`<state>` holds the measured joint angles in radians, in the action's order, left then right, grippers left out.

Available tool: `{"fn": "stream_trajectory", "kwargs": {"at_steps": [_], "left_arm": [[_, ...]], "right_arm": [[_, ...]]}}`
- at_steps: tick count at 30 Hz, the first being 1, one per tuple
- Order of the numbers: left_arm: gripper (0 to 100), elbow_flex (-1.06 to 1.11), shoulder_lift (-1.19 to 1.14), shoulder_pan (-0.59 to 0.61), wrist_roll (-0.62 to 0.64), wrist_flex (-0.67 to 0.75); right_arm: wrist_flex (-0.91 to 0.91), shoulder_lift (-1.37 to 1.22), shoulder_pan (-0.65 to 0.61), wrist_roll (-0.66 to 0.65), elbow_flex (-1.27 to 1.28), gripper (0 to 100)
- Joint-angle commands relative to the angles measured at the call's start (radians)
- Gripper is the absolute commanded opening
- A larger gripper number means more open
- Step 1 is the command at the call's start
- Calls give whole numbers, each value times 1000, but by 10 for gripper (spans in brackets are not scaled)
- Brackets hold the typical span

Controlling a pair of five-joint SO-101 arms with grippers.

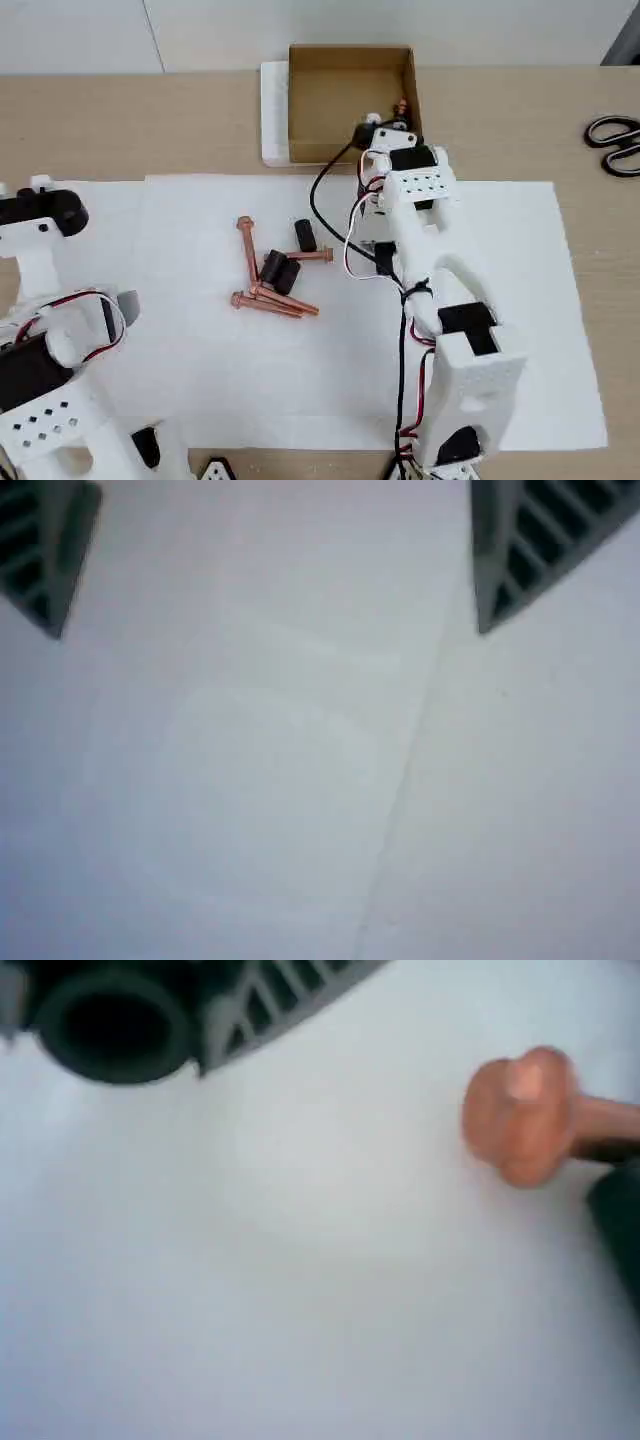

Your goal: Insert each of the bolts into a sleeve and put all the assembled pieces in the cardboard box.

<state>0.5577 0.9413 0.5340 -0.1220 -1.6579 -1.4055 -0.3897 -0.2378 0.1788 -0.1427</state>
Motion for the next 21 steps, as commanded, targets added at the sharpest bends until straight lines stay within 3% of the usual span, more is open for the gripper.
{"fn": "stream_trajectory", "kwargs": {"at_steps": [1, 21], "left_arm": [[253, -4, 9, 2, -8, 26], [253, -5, 9, 2, -8, 26]], "right_arm": [[2, -28, 4, -8, -52, 178], [-61, -33, 2, -44, -52, 176]]}}
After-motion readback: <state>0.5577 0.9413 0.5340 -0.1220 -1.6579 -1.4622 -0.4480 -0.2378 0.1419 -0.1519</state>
